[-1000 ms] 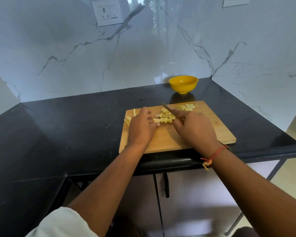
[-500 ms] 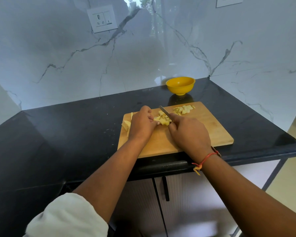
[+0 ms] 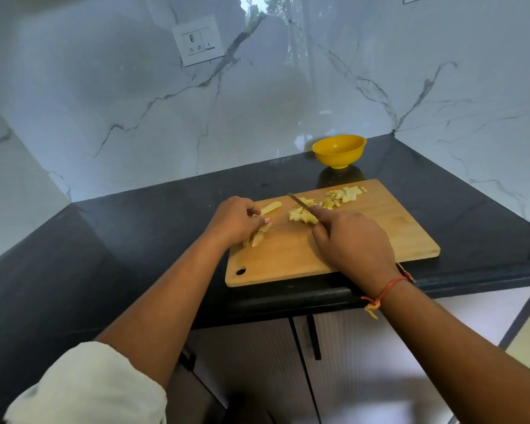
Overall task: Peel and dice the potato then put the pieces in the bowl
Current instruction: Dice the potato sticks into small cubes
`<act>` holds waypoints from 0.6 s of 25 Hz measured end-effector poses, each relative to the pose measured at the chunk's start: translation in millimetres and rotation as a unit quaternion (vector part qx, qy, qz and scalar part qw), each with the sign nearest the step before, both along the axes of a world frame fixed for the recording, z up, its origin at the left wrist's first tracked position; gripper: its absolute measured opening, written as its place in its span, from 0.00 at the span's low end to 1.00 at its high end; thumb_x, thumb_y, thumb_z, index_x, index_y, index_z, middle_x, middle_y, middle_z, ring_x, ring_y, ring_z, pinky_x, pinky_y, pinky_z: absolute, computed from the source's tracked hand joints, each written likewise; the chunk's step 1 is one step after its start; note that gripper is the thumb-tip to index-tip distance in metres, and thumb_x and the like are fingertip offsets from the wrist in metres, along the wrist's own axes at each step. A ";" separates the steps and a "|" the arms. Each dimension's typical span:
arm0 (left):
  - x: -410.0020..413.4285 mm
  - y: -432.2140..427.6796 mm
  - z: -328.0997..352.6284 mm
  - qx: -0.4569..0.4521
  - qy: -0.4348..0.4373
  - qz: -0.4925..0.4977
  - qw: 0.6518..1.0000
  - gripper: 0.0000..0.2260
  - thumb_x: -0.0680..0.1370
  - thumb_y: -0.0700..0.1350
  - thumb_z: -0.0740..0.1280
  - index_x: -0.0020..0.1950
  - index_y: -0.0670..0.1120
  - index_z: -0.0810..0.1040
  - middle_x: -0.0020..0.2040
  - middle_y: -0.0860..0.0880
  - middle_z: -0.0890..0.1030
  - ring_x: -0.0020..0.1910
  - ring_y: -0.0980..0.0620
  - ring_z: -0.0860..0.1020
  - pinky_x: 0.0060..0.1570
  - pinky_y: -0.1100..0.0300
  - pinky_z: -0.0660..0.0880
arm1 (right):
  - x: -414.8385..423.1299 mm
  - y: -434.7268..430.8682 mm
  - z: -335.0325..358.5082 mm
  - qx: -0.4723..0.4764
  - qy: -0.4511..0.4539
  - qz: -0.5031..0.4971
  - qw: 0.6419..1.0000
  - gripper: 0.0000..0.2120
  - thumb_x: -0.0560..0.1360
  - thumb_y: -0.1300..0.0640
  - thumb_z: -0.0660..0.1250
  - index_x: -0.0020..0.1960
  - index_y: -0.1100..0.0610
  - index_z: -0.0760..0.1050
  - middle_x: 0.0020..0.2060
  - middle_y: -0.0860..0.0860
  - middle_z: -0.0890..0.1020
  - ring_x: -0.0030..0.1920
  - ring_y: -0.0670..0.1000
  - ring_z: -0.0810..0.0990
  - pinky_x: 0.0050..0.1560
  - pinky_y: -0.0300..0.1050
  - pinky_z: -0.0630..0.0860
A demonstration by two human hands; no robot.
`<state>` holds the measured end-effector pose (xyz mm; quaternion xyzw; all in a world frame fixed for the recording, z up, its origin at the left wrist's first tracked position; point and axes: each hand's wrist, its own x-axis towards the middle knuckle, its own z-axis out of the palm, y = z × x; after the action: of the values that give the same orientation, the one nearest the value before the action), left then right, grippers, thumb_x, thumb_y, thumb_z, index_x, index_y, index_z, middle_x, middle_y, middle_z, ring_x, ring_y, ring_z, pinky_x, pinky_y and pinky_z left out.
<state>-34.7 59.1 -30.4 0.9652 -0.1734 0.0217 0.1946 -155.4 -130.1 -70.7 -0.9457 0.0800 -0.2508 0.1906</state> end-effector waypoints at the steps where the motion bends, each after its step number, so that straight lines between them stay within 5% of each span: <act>1: 3.6 -2.0 -2.4 0.000 -0.005 0.006 1.000 0.15 0.78 0.54 0.70 0.61 0.48 0.81 0.59 0.51 0.80 0.53 0.54 0.75 0.51 0.59 0.73 | 0.3 0.0 -0.3 0.001 0.002 0.000 1.000 0.20 0.81 0.45 0.56 0.73 0.39 0.70 0.39 0.48 0.80 0.35 0.48 0.77 0.33 0.48 0.80; 5: 15.0 -11.6 -9.6 0.058 -0.052 0.028 0.997 0.17 0.80 0.58 0.65 0.61 0.49 0.82 0.64 0.47 0.77 0.64 0.44 0.71 0.60 0.50 0.72 | 0.2 -0.3 0.3 -0.004 0.005 0.005 1.000 0.20 0.82 0.45 0.56 0.74 0.39 0.69 0.41 0.48 0.80 0.36 0.47 0.76 0.34 0.47 0.80; 9: 18.1 -25.2 -7.4 0.120 -0.066 0.051 0.989 0.16 0.80 0.59 0.63 0.57 0.50 0.84 0.64 0.47 0.73 0.63 0.43 0.68 0.60 0.48 0.71 | 2.1 0.0 -0.2 -0.005 0.012 -0.001 1.000 0.21 0.82 0.45 0.55 0.74 0.39 0.68 0.43 0.48 0.79 0.37 0.47 0.76 0.34 0.45 0.79; 15: 23.2 -41.1 -5.7 0.035 -0.055 0.061 0.996 0.04 0.77 0.51 0.71 0.46 0.52 0.79 0.51 0.52 0.79 0.59 0.46 0.74 0.58 0.49 0.70 | 3.5 -1.2 -3.0 0.001 0.009 0.001 1.000 0.21 0.82 0.44 0.55 0.74 0.39 0.67 0.44 0.47 0.79 0.39 0.46 0.76 0.36 0.46 0.80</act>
<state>-11.5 18.0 -36.1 0.9774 -0.1258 0.0805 0.1496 -151.9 -131.3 -73.7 -0.9479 0.0808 -0.2416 0.1912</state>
